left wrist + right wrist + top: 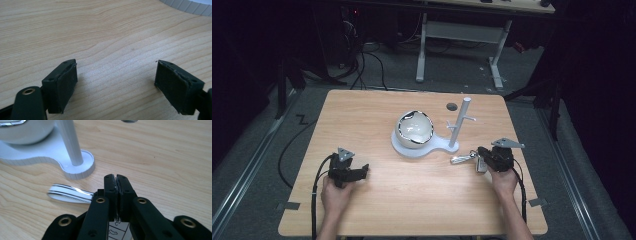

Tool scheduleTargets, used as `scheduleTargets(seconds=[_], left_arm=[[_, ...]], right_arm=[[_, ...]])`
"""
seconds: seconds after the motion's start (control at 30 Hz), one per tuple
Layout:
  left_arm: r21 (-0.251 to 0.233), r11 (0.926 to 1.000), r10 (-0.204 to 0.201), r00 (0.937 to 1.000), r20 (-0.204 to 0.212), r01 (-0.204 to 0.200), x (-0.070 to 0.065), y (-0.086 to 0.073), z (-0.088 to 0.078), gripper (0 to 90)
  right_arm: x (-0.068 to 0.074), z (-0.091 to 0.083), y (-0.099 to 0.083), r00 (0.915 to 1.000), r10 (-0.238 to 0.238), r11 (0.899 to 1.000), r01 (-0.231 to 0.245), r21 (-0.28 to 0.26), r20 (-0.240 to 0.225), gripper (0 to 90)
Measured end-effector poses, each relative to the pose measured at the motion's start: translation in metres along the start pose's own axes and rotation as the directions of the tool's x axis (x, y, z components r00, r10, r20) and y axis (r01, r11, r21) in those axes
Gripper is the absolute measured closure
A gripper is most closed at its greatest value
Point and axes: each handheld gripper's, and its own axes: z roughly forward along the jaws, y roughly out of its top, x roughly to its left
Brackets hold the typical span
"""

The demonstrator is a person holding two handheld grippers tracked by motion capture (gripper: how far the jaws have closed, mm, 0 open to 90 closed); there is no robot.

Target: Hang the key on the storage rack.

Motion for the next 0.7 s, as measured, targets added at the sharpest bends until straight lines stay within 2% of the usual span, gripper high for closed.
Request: scheduleTargets(seconds=[0.27,0.37,0.5,0.7], left_arm=[[-0.001,1.0,-0.001,1.0,0.0,0.001,0.0,0.0,0.0,18.6],[-0.002,1.0,-0.003,1.0,0.0,0.003,0.0,0.0,0.0,18.6],[-0.002,1.0,-0.002,1.0,0.0,0.002,0.0,0.0,0.0,18.6],[0.0,1.0,0.002,1.0,0.0,-0.002,0.0,0.0,0.0,18.6]], right_arm=[[0.002,-0.024,0.013,0.9993,-0.036,0.997,0.035,-0.071,-0.006,87.8],[0.003,-0.033,0.017,0.9991,-0.035,0.994,0.032,-0.101,-0.023,87.8],[0.005,-0.042,0.023,0.9978,-0.06,0.991,0.057,-0.118,-0.027,87.8],[0.008,-0.052,0.03,0.9958,-0.077,0.986,0.068,-0.154,-0.05,87.8]])
